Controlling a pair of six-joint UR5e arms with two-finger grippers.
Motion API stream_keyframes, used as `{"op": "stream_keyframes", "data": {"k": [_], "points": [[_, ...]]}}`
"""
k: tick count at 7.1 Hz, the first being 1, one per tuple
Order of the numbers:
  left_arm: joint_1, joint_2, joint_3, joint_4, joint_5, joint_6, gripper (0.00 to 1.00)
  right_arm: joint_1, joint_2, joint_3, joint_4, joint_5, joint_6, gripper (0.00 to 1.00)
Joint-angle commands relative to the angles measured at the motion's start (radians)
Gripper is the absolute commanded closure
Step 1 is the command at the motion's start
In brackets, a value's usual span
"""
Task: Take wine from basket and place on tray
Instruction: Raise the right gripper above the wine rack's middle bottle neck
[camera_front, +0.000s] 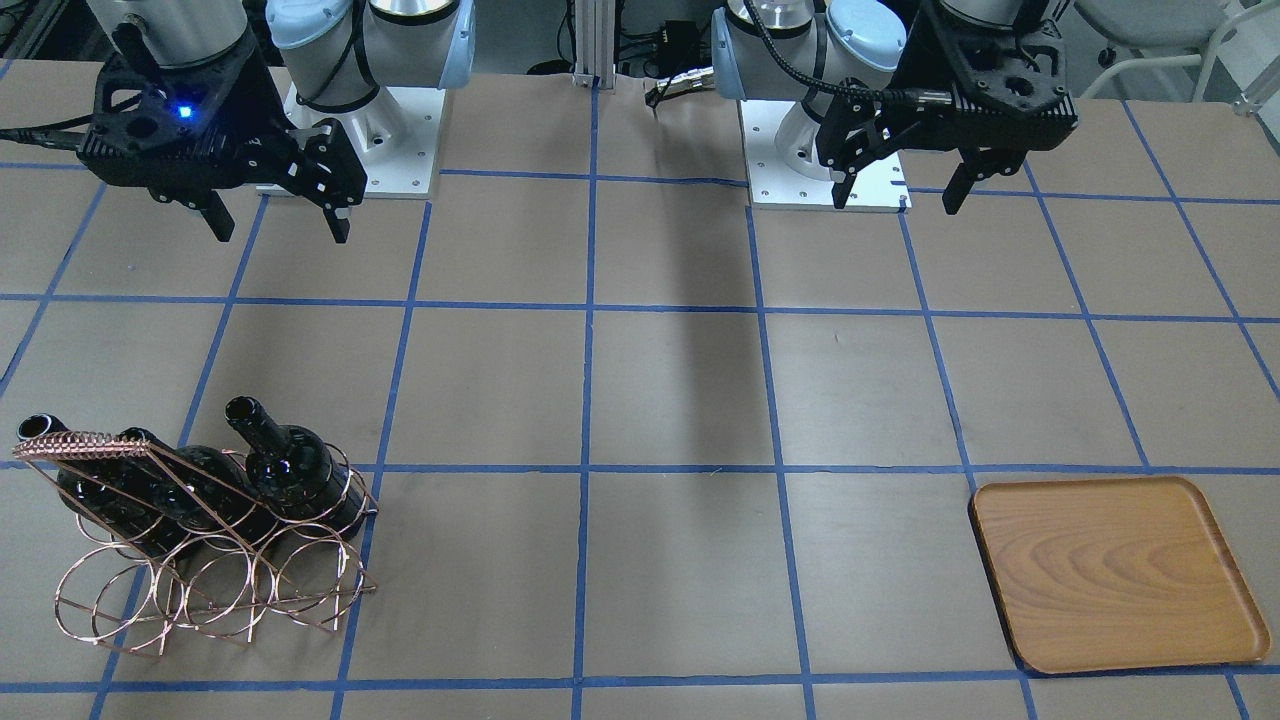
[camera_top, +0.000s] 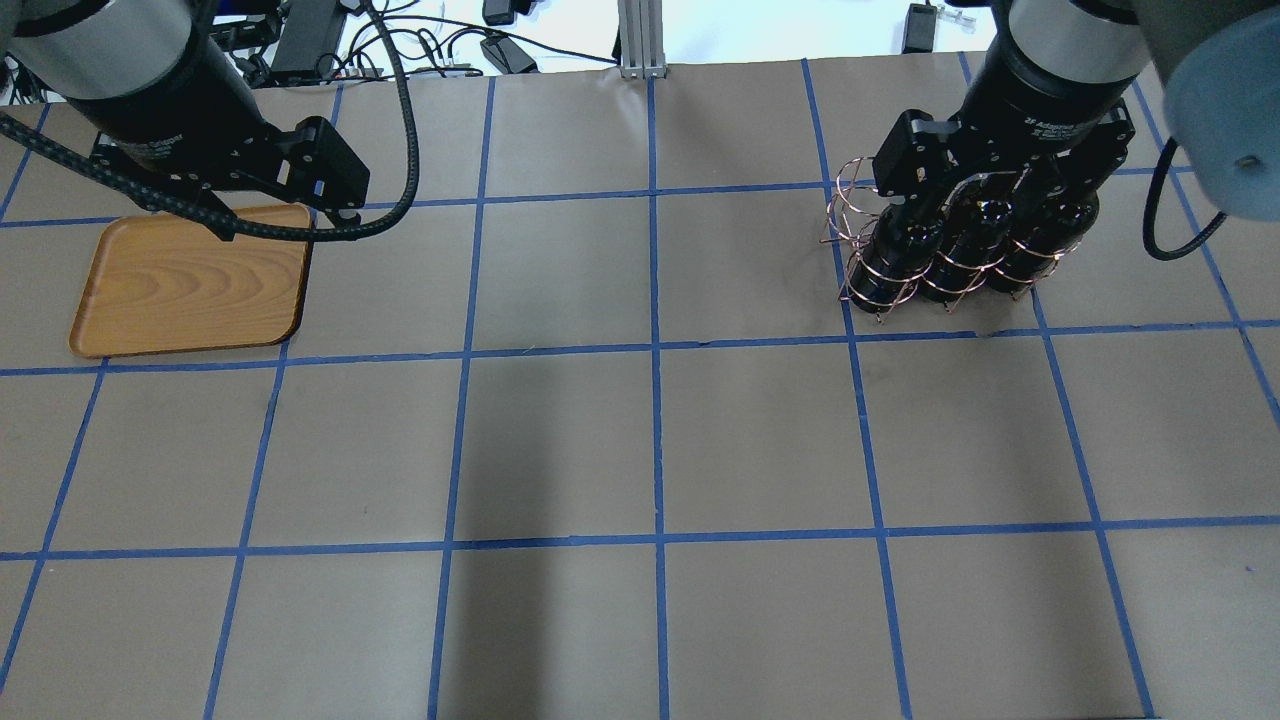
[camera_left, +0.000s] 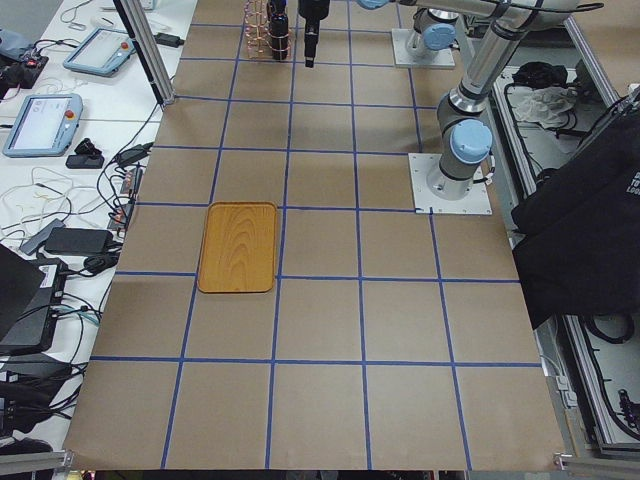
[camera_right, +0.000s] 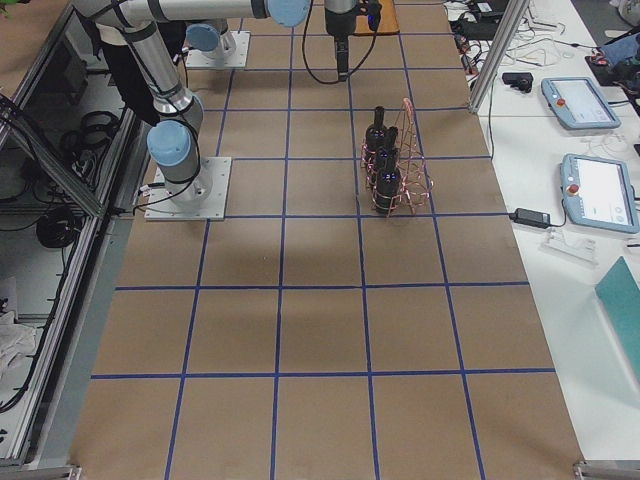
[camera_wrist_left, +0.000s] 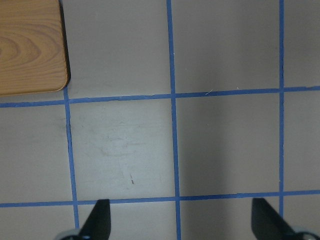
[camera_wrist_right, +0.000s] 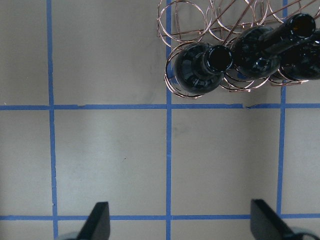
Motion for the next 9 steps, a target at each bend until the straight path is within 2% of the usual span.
{"op": "stream_keyframes", "data": {"k": [1,4,7,9], "points": [[-0.002,0.000,0.000,0.000,-0.001,0.002,0.00,-0.002,0.002,-0.002,-0.019,0.001,0.000,0.00],[0.000,-0.002,0.000,0.000,-0.001,0.002,0.00,-0.010,0.010,-0.002,-0.066,0.013,-0.011,0.00],[0.000,0.000,0.000,0.000,-0.001,0.002,0.00,-0.105,0.051,-0.002,-0.132,0.020,-0.205,0.00],[0.000,0.000,0.000,0.000,-0.001,0.000,0.00,-0.169,0.120,-0.002,-0.224,0.020,-0.376,0.00]]}}
